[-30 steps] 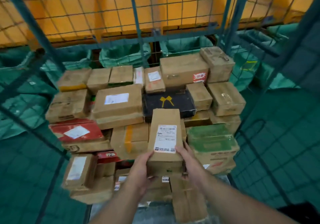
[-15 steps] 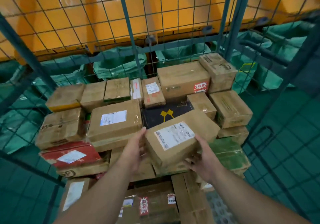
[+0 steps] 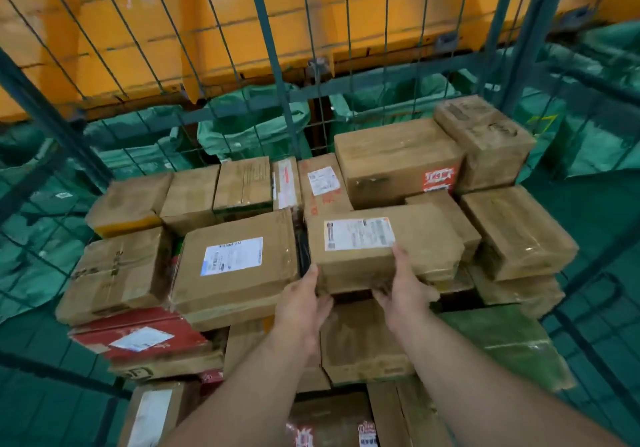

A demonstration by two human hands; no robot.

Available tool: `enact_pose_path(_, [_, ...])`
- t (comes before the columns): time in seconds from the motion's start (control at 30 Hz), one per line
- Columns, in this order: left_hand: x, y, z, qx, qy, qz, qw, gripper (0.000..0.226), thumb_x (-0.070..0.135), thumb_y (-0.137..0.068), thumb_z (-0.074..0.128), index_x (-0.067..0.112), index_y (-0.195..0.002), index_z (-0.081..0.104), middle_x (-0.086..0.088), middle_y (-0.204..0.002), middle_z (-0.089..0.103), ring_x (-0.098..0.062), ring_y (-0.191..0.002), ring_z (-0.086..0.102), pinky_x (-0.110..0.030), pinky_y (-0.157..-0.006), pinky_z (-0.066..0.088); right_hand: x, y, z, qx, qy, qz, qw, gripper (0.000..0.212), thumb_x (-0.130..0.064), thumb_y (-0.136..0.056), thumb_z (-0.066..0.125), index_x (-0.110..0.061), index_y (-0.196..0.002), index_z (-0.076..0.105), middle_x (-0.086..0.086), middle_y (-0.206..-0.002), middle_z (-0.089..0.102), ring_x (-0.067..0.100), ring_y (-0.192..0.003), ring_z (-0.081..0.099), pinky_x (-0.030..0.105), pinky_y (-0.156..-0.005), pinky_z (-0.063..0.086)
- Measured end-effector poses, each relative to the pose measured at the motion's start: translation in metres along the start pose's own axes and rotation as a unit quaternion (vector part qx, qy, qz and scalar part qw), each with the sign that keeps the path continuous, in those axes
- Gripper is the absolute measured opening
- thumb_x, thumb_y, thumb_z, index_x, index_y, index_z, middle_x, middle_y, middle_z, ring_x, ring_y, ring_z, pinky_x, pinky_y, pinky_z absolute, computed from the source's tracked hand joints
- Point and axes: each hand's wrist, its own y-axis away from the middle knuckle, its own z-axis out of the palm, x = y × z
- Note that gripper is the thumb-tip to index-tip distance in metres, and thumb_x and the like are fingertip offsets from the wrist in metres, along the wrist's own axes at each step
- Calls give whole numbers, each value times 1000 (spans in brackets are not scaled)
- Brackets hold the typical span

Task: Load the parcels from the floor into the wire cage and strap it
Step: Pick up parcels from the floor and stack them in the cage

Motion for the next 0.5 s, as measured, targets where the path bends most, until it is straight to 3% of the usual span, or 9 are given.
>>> enact_pose_path(0.07, [-3,-17,-7,1,-1,0,1000,30,35,-99,68,19,-122,60,-3,-111,67,-25,-109,66,-42,-103,54,8,-14,19,34,11,7,999,92,-52,-67,92,-27,-129,30,2,-130,46,24,-116,54,48,-95,58])
enact_pose_path(0.2, [-17,-29,-34,10,-32,-10,999,30,35,-98,64,16,-120,69,-6,-118,72,-22,-101,68,-34,-76,54,22,-28,55,32,95,21,995,111,-75,-57,84,-27,-142,31,1,-128,48,24,-111,52,49,-103,53])
enact_pose_path(0.27, [-22,-29,-51,32,-56,-17,998,29,39,-98,62,20,-119,70,-2,-119,73,-20,-104,67,-36,-78,51,25,-30,69,14,140,30,990,108,-82,-64,73,-27,-148,31,3,-127,50,25,-110,52,50,-104,51])
enact_pose_path(0.4, [-22,-26,-84,28,-66,-41,997,35,43,-103,54,18,-126,63,-2,-126,69,-22,-111,65,-38,-86,50,21,-25,86,-41,152,49,986,85,-75,-84,62,-23,-147,37,7,-124,63,23,-103,67,43,-92,58])
enact_pose_path(0.5, [-17,-20,-97,19,-78,-46,996,34,44,-103,53,18,-121,66,-3,-122,70,-23,-111,66,-38,-87,50,12,-17,78,-116,179,59,975,76,-70,-91,57,-18,-144,42,13,-120,69,24,-103,71,44,-99,55])
